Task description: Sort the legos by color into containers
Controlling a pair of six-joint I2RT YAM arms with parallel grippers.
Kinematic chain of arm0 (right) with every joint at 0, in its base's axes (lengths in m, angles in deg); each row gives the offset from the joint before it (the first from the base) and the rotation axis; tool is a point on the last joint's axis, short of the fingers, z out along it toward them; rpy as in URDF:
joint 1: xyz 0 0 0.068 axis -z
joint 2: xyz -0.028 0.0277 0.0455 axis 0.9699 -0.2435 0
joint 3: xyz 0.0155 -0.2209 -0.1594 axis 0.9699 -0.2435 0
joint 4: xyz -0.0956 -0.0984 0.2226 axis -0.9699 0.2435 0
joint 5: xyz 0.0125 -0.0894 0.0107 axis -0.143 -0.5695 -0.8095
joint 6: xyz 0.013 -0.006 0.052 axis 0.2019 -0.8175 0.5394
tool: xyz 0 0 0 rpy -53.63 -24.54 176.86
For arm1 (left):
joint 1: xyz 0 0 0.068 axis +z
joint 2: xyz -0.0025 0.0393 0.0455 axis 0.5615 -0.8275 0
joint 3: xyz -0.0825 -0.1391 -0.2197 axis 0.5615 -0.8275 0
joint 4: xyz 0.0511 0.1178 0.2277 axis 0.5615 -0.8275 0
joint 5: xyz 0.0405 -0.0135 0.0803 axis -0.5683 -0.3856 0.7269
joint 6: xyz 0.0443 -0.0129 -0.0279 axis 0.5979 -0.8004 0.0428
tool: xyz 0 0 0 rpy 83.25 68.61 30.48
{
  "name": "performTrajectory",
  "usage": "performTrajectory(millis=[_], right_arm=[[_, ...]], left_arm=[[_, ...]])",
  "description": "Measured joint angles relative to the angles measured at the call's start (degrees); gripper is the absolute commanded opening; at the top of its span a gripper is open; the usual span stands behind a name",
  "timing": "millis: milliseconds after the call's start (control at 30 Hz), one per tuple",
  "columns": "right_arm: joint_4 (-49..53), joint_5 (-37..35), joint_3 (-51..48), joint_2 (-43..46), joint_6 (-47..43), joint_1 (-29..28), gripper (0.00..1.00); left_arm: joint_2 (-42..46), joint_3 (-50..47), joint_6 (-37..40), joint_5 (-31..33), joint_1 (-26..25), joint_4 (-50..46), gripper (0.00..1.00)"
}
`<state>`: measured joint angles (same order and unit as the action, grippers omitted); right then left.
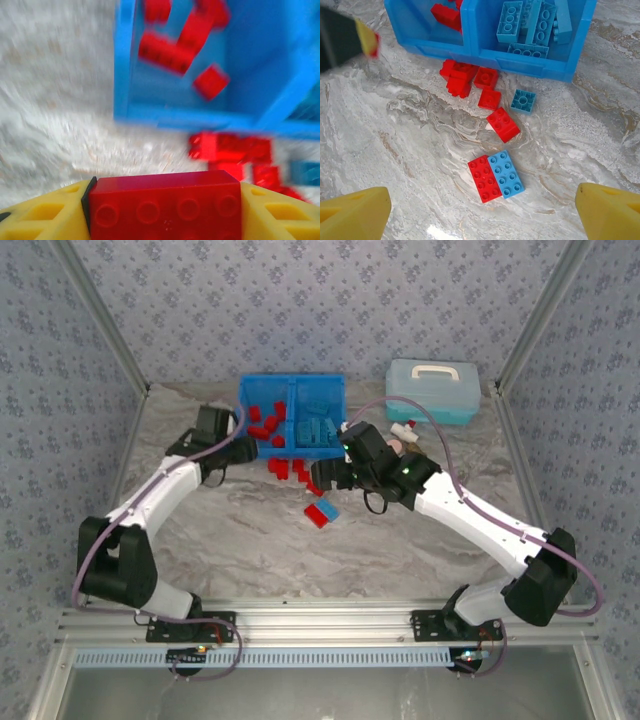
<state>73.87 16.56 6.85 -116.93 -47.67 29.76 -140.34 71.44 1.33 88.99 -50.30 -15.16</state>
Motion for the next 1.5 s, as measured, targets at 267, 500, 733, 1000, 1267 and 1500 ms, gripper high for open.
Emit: performTrajectory(millis=[267, 500, 733, 1000, 1267, 1500], right_arm=[[0.1, -1.9, -0.3, 2.2, 1.1, -1.5, 0.97], [2.4, -5.8, -3.0, 8.6, 3.5, -3.9, 0.97], [4.9, -9.2, -7.1, 15.0, 6.5, -4.9, 0.97], [5.0, -10.1, -7.9, 14.8, 7.3, -4.9, 0.98], [3.4, -10.0, -7.9, 10.9, 7.0, -4.8, 0.98], [1.4, -8.5, -7.8, 7.8, 6.4, -4.2, 0.98]], left_arm=[[-15.5, 28.7, 3.8, 1.3, 0.1, -1.8, 0.60], [-39.5, 50.1, 5.3, 1.8, 1.1, -9.5, 0.67], [-50.4, 63.7, 6.3, 0.8, 1.9, -18.2, 0.82], [-45.5, 64.2, 6.3, -1.0, 1.4, -20.4, 0.86], [-12.5, 25.8, 2.8, -3.6, -3.4, -11.6, 0.82], [-0.9, 5.0, -3.0, -4.3, -8.8, -4.4, 0.76]])
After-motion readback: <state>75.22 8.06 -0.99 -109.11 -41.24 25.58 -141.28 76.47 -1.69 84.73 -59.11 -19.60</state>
